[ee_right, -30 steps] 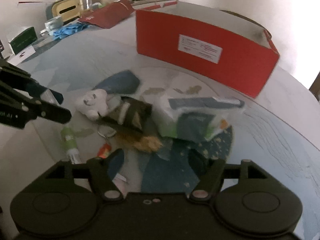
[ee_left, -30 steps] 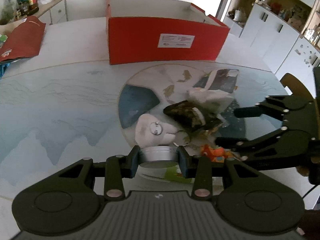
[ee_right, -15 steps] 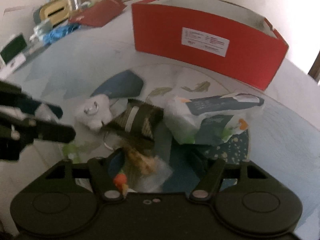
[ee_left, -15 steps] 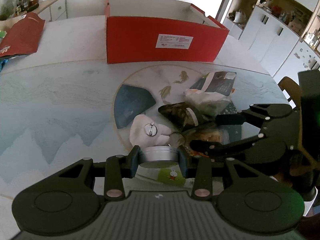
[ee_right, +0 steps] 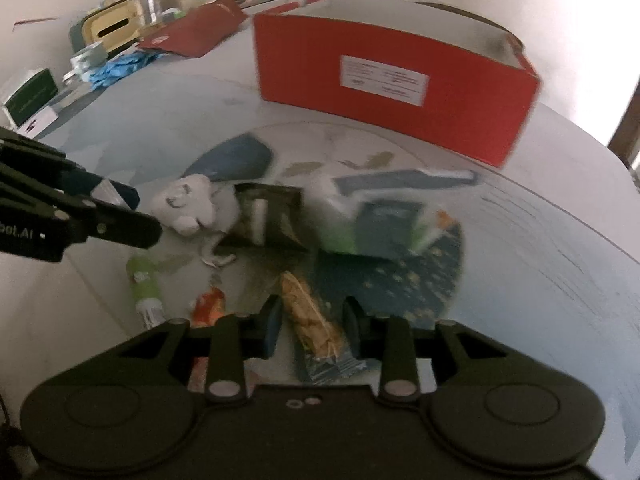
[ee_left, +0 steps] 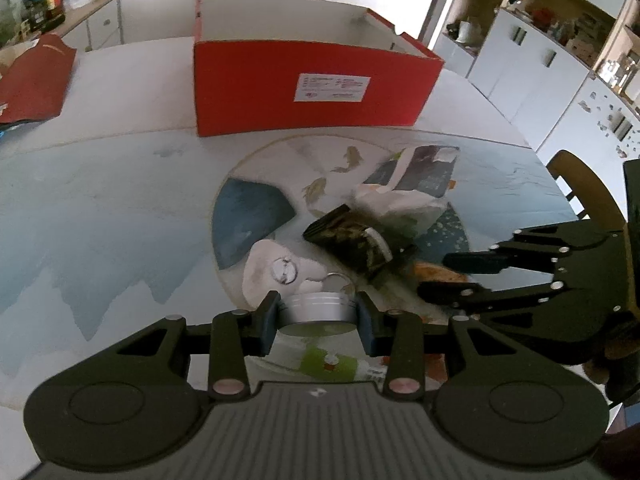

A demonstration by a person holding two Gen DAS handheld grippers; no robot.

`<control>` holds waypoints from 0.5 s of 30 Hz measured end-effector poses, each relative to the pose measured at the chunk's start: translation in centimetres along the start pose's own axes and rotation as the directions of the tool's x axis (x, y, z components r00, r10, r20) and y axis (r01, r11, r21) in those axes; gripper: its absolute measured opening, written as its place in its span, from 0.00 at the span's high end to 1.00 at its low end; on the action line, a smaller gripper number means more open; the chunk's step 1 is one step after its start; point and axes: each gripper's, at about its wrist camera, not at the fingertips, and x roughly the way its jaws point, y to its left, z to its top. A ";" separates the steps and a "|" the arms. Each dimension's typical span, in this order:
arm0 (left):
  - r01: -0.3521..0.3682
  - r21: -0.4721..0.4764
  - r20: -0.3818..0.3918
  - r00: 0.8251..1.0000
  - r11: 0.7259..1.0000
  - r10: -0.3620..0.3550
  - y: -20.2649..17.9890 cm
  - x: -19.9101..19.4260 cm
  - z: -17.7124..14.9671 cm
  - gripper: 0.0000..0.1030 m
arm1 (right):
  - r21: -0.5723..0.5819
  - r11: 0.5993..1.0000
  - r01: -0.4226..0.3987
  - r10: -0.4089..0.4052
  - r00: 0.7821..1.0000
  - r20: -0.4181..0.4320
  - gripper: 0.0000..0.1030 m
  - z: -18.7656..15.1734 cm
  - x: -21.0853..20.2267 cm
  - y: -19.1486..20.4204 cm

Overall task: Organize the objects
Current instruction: 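Grasp the silver round tin with the left gripper while the right grasps the bagged brown snack, then carry the tin and snack bag over the red box and lower them inside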

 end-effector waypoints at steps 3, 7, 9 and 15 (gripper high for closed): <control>0.015 0.007 -0.001 1.000 1.000 -0.015 -0.4 0.0 0.3 0.62 | 0.032 0.999 0.019 -0.019 1.000 0.002 0.69 -0.3 -1.3 -1.4; 0.035 0.024 0.001 0.999 0.999 -0.035 -1.2 0.0 1.0 0.62 | 0.075 0.996 0.052 -0.053 0.998 0.017 0.69 -0.1 -2.9 -3.4; 0.043 0.034 0.005 0.999 0.998 -0.043 -1.5 -0.1 1.5 0.62 | 0.094 0.994 0.059 -0.062 0.998 0.032 0.69 0.4 -3.8 -4.3; 0.059 0.066 0.037 0.997 0.996 -0.061 -2.1 -0.5 3.8 0.62 | 0.096 0.993 0.066 -0.074 0.994 0.079 0.69 2.8 -6.0 -5.8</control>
